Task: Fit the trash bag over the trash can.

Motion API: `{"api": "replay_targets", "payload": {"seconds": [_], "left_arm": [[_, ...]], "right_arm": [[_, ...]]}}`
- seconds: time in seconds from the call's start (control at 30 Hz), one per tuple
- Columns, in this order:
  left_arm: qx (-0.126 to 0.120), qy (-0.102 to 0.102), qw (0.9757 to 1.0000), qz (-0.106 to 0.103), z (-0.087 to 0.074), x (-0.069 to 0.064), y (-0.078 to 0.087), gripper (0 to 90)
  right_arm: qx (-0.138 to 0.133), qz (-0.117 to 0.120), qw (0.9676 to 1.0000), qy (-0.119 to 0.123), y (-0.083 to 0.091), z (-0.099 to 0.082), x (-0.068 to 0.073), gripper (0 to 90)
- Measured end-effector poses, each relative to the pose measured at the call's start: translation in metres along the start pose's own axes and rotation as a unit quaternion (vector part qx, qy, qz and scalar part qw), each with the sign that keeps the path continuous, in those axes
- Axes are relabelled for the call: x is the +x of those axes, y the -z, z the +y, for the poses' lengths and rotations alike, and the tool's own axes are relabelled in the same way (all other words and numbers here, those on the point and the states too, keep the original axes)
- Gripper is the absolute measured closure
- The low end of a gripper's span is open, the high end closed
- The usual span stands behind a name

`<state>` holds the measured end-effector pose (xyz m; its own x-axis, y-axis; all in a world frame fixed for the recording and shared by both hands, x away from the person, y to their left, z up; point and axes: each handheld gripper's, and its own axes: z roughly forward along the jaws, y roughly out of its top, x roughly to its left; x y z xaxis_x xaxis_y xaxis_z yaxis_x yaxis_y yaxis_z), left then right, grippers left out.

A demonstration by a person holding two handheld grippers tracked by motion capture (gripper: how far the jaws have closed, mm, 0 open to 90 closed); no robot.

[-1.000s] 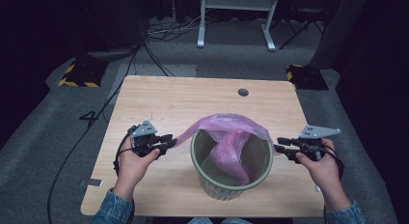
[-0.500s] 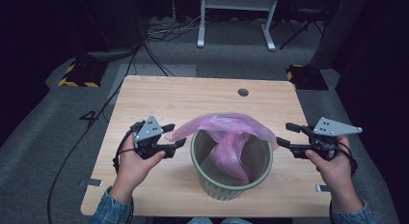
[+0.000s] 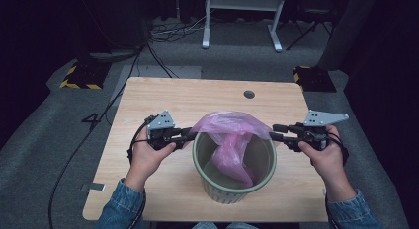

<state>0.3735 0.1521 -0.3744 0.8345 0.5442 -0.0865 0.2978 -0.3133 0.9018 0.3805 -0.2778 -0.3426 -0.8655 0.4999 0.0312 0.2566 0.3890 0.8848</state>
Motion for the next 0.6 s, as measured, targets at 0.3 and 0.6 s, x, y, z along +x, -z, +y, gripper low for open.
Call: {"api": "replay_targets", "payload": {"seconds": [0.3, 0.6], "left_arm": [[-0.040, -0.028, 0.9988, 0.001, 0.004, -0.018, 0.032, 89.0], [-0.010, -0.051, 0.9987, 0.002, 0.008, -0.020, 0.014, 88.7]], "right_arm": [[-0.009, -0.005, 0.9997, 0.024, 0.021, 0.004, 0.017, 90.0], [-0.058, -0.002, 0.9983, 0.000, -0.005, 0.019, 0.005, 38.5]]}}
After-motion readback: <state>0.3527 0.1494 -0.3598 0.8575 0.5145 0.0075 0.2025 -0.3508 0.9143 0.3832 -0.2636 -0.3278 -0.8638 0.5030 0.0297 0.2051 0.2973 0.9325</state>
